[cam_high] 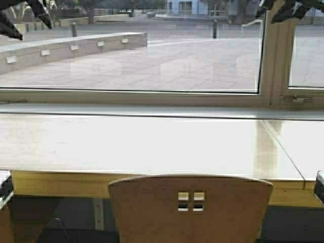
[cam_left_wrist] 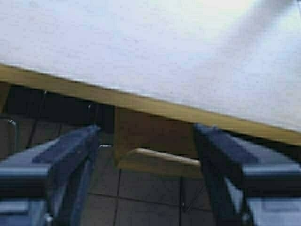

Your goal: Push the chairs under the table

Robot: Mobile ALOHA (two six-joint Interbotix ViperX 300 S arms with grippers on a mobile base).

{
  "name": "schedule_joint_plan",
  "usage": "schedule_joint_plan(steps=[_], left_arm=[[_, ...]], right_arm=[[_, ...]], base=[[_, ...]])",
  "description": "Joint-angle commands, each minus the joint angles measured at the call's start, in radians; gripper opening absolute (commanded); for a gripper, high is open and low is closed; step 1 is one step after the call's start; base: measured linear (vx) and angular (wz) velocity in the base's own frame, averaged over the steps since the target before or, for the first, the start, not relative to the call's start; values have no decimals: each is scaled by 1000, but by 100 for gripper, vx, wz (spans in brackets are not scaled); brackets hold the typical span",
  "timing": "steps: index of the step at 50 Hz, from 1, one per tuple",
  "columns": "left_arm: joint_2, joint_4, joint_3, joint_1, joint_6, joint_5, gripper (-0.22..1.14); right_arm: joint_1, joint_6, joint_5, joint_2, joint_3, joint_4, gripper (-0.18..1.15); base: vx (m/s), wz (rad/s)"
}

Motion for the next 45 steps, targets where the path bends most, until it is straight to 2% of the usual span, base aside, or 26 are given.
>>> schedule_joint_plan(steps=[1, 10, 27, 45], left_arm=[[-61, 6, 25, 0, 0, 41, 93], [-163, 26, 63, 0, 3, 37, 93], [-170, 34, 80, 2, -3, -23, 92], [-167, 34, 80, 2, -5, -91, 93]], right_arm=[[2, 3, -57, -28, 58, -54, 76], [3, 11, -55, -100, 57, -58, 76], [3, 17, -55, -49, 55, -54, 76], [3, 12, -55, -2, 35, -69, 76]], base=[[-9, 30], [-8, 42], [-15, 54], [-28, 33]])
